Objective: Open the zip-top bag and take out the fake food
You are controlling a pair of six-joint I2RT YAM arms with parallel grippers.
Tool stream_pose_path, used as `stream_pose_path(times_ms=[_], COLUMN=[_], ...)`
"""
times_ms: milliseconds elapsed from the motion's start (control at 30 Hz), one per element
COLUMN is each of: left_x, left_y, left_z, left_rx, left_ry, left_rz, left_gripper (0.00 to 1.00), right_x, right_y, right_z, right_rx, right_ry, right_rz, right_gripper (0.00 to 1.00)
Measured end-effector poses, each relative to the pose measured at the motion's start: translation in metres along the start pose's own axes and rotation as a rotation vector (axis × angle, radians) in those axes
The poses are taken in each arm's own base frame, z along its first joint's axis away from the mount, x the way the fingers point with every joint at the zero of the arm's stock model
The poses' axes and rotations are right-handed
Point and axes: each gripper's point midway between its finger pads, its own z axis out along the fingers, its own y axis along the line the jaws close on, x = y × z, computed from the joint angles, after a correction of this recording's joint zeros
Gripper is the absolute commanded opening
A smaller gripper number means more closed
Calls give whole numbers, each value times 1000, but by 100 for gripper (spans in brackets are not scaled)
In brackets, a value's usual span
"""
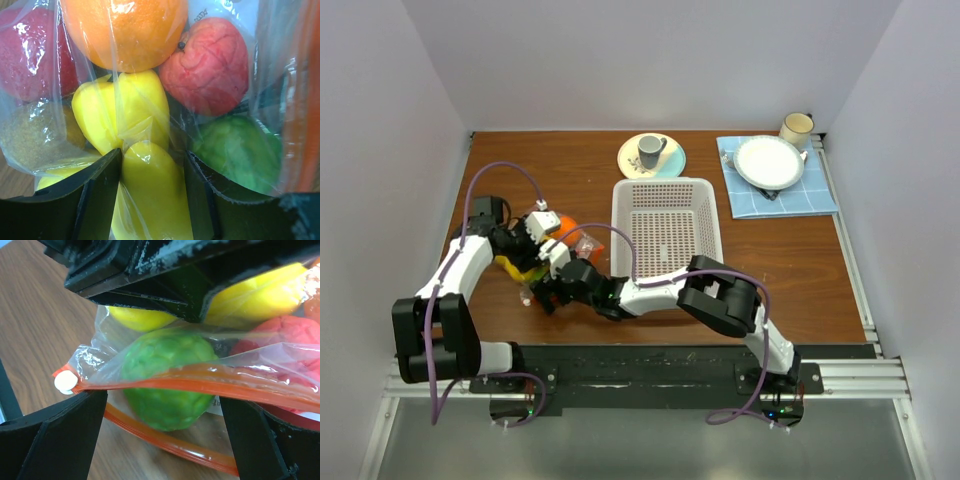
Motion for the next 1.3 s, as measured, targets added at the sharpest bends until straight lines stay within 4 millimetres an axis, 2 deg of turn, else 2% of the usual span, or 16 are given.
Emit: stream_pose_path(times_ms=[100, 200, 300, 333, 467, 567, 633, 800, 933, 1000, 1067, 1200, 1233, 1300], left_x=[-1, -1, -1, -1, 0, 0, 0, -3, -4, -5, -5, -5, -6, -6], left_y=[-1, -2, -2, -2, -2, 0, 2, 10, 12, 12, 11, 10, 9, 7], left_z=[1, 1, 1, 1, 1, 1, 0, 1, 0, 0, 0, -1, -1, -1], left_rx=[4, 4, 3, 2, -1, -5, -8, 1, 8, 13, 17, 22, 26, 32], left_ry=[0, 4, 6, 6, 8, 9, 9, 9, 14, 13, 13, 12, 11, 9], left_rz=[6, 12, 15, 15, 16, 15, 4, -47, -76, -84, -90, -105, -108, -113], left_gripper=[56, 56, 55, 55, 54, 53, 52, 52, 52, 52, 52, 52, 52, 52], right_x=[9, 15, 14, 16, 19, 22, 16, -20, -54, -71, -89, -115, -118, -114], right_y=[-2, -3, -3, -4, -8, -13, -17, -22, -35, -48, -71, -138, -157, -180], right_z=[4, 6, 6, 6, -3, -22, -38, -83, -128, -147, -167, -198, -203, -207], right_rx=[4, 8, 6, 5, 3, 8, 12, 26, 81, 134, 192, 365, 431, 515], right_ry=[16, 22, 19, 18, 8, 22, 17, -44, -112, -146, -185, -242, -242, -212], right_rz=[-4, -11, -20, -23, -42, -64, -75, -83, -78, -69, -41, 13, 24, 29], right_gripper=[95, 88, 75, 67, 53, 48, 44, 41, 36, 35, 33, 30, 33, 54])
